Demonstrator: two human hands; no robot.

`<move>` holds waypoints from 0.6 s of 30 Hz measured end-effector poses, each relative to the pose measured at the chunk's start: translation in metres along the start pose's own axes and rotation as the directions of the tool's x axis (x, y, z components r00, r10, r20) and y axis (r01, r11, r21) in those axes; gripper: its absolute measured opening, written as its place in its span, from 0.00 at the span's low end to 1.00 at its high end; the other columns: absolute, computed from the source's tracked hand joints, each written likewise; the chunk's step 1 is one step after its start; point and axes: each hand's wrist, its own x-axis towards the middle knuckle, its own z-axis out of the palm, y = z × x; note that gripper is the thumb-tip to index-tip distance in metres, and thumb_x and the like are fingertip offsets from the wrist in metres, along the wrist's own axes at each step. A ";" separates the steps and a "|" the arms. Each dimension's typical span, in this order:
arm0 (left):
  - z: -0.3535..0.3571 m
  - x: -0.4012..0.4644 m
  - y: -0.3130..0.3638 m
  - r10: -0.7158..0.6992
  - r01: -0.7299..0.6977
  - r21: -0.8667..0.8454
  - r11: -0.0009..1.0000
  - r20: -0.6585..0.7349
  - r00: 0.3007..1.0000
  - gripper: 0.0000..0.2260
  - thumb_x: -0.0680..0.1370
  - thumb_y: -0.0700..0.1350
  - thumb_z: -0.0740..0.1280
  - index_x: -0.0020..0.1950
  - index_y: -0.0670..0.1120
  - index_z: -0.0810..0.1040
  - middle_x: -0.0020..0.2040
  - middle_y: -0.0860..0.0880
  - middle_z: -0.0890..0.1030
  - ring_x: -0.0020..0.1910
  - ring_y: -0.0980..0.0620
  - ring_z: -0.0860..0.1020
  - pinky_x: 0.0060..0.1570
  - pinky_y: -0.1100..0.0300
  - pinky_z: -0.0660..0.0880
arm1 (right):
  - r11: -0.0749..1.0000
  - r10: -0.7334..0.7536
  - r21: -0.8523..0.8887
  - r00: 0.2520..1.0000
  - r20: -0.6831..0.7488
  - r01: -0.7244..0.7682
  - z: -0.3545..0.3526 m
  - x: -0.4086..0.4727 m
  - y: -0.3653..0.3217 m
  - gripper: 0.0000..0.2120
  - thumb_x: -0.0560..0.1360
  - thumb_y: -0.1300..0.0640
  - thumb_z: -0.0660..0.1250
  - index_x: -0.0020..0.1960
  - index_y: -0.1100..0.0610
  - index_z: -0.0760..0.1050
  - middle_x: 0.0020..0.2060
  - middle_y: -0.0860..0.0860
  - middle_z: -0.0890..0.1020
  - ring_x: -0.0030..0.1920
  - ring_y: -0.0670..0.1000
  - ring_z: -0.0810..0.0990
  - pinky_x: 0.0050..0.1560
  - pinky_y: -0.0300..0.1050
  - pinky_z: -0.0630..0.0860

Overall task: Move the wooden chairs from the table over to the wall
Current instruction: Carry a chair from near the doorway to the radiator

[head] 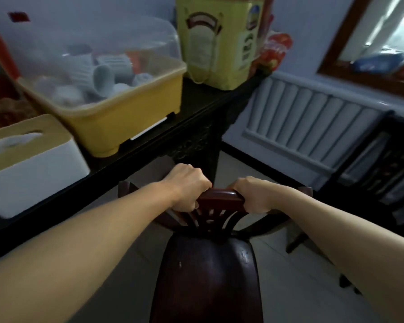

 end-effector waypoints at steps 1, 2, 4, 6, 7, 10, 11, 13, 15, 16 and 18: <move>-0.004 0.012 0.002 0.025 -0.025 0.002 1.000 -0.005 1.000 0.12 0.70 0.53 0.69 0.50 0.51 0.76 0.46 0.50 0.80 0.47 0.47 0.79 0.43 0.54 0.72 | 0.999 0.037 0.008 0.999 -0.008 -0.036 -0.003 -0.003 0.010 0.15 0.71 0.66 0.61 0.52 0.51 0.77 0.44 0.52 0.81 0.43 0.54 0.80 0.44 0.50 0.78; -0.007 0.026 0.005 0.053 -0.053 0.011 0.999 -0.014 0.998 0.12 0.70 0.53 0.69 0.51 0.51 0.76 0.47 0.50 0.80 0.48 0.46 0.79 0.42 0.54 0.71 | 0.997 0.071 0.020 0.997 -0.020 -0.070 -0.006 -0.006 0.021 0.15 0.70 0.66 0.61 0.52 0.51 0.77 0.43 0.52 0.81 0.43 0.54 0.80 0.44 0.50 0.78; -0.019 0.054 0.010 0.101 -0.099 0.044 0.994 -0.035 0.994 0.13 0.71 0.53 0.69 0.52 0.50 0.76 0.49 0.49 0.80 0.49 0.46 0.79 0.42 0.55 0.70 | 0.991 0.126 0.042 0.991 -0.045 -0.124 -0.014 -0.012 0.044 0.13 0.70 0.65 0.62 0.50 0.52 0.76 0.41 0.50 0.80 0.42 0.53 0.80 0.42 0.48 0.78; -0.032 0.083 0.016 0.143 -0.139 0.072 0.988 -0.064 0.988 0.15 0.71 0.53 0.69 0.55 0.51 0.76 0.51 0.48 0.80 0.50 0.45 0.79 0.41 0.56 0.69 | 0.985 0.169 0.049 0.984 -0.064 -0.166 -0.024 -0.018 0.066 0.11 0.68 0.65 0.63 0.46 0.52 0.74 0.37 0.48 0.78 0.39 0.52 0.78 0.37 0.43 0.75; -0.038 0.099 0.019 0.166 -0.159 0.084 0.984 -0.079 0.983 0.15 0.70 0.53 0.70 0.55 0.51 0.76 0.51 0.48 0.80 0.51 0.45 0.79 0.41 0.56 0.68 | 0.980 0.196 0.057 0.978 -0.069 -0.192 -0.030 -0.021 0.079 0.10 0.68 0.65 0.63 0.45 0.51 0.74 0.36 0.48 0.78 0.39 0.51 0.78 0.36 0.41 0.73; -0.054 0.147 0.026 0.215 -0.204 0.106 0.973 -0.110 0.970 0.14 0.70 0.52 0.70 0.54 0.51 0.77 0.50 0.49 0.80 0.50 0.45 0.79 0.41 0.56 0.69 | 0.964 0.258 0.092 0.963 -0.075 -0.251 -0.045 -0.023 0.120 0.12 0.66 0.65 0.64 0.47 0.54 0.76 0.41 0.52 0.81 0.41 0.53 0.80 0.38 0.43 0.75; -0.058 0.163 0.028 0.228 -0.216 0.112 0.970 -0.112 0.967 0.15 0.69 0.52 0.70 0.54 0.51 0.77 0.49 0.49 0.80 0.49 0.46 0.79 0.42 0.55 0.70 | 0.958 0.275 0.111 0.958 -0.075 -0.266 -0.049 -0.023 0.134 0.12 0.65 0.65 0.64 0.46 0.53 0.76 0.40 0.52 0.81 0.41 0.53 0.80 0.36 0.42 0.75; -0.065 0.194 0.031 0.245 -0.233 0.122 0.965 -0.104 0.964 0.15 0.69 0.51 0.70 0.54 0.51 0.77 0.49 0.49 0.80 0.48 0.46 0.79 0.42 0.55 0.71 | 0.952 0.282 0.145 0.956 -0.083 -0.268 -0.057 -0.019 0.162 0.12 0.64 0.65 0.65 0.38 0.49 0.73 0.37 0.50 0.79 0.38 0.52 0.79 0.34 0.41 0.74; -0.070 0.226 0.034 0.255 -0.240 0.148 0.959 -0.093 0.962 0.14 0.68 0.52 0.70 0.52 0.51 0.77 0.48 0.49 0.80 0.48 0.45 0.79 0.42 0.55 0.71 | 0.949 0.281 0.178 0.954 -0.102 -0.260 -0.063 -0.011 0.192 0.14 0.64 0.66 0.66 0.34 0.47 0.70 0.37 0.50 0.80 0.38 0.52 0.79 0.36 0.43 0.75; -0.072 0.243 0.035 0.256 -0.241 0.158 0.958 -0.083 0.963 0.13 0.68 0.52 0.71 0.51 0.52 0.77 0.47 0.49 0.80 0.48 0.45 0.79 0.42 0.55 0.72 | 0.949 0.276 0.186 0.955 -0.109 -0.253 -0.067 -0.007 0.207 0.15 0.64 0.67 0.66 0.34 0.46 0.69 0.37 0.50 0.80 0.39 0.52 0.79 0.38 0.44 0.76; -0.078 0.276 0.038 0.264 -0.250 0.177 0.952 -0.059 0.963 0.14 0.67 0.53 0.71 0.50 0.52 0.77 0.47 0.49 0.80 0.47 0.45 0.79 0.41 0.55 0.71 | 0.950 0.264 0.205 0.957 -0.123 -0.236 -0.075 -0.001 0.237 0.16 0.65 0.66 0.65 0.35 0.45 0.69 0.38 0.50 0.80 0.39 0.52 0.79 0.38 0.45 0.76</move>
